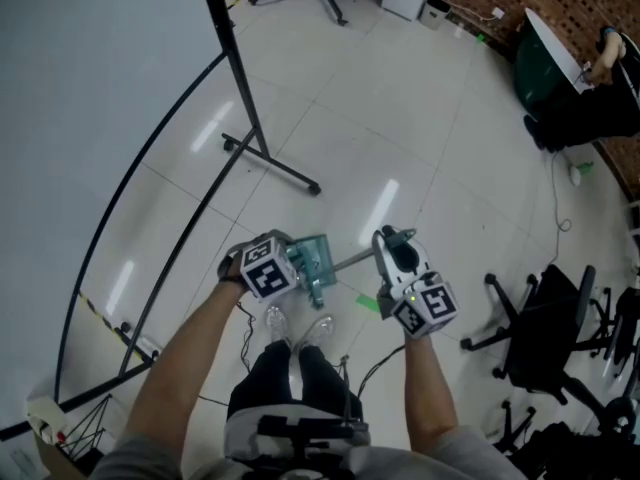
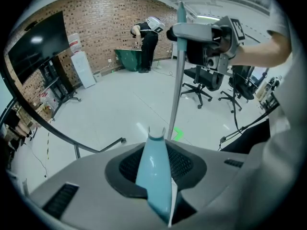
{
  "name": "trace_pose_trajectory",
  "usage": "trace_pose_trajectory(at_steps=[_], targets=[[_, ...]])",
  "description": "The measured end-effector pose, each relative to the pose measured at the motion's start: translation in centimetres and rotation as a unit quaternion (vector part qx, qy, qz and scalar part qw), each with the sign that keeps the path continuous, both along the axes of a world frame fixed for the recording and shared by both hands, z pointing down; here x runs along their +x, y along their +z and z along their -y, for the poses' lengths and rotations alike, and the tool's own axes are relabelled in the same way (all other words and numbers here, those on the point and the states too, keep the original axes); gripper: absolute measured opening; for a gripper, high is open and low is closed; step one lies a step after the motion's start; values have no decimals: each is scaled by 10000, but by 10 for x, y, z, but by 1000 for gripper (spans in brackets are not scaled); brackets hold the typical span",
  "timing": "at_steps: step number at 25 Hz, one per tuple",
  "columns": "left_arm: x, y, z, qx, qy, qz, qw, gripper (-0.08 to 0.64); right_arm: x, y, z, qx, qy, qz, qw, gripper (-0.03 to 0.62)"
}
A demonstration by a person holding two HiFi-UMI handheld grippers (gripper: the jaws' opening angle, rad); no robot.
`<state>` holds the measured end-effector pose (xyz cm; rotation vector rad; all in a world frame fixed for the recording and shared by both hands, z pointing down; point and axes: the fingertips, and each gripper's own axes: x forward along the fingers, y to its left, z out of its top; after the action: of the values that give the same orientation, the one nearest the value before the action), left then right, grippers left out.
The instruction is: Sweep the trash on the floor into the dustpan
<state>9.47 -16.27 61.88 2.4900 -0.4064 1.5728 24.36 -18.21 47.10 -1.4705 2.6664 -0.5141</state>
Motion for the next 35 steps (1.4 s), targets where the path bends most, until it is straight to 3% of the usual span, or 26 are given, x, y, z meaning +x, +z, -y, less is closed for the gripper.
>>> trace_pose_trajectory(at_steps=[9, 16, 25, 30, 35], targets=[[-27, -14, 0, 159, -434, -236, 9987, 95, -22, -45, 7, 385, -216, -425, 9981, 83], [-63, 1, 5, 270, -1084, -371, 9930, 95, -41, -29, 15, 325, -134, -808, 9961, 83], [-84, 23, 7, 270, -1532, -448, 9868, 95, -77, -23, 18, 289, -212, -972, 9946, 83], [-91, 31, 4, 274, -1613, -513, 9852, 95, -95, -27, 13, 345, -364, -976, 9940, 83], [-90, 27, 4, 267, -1557, -577, 9858, 95, -112, -25, 8, 82, -668, -1091, 9917, 83]])
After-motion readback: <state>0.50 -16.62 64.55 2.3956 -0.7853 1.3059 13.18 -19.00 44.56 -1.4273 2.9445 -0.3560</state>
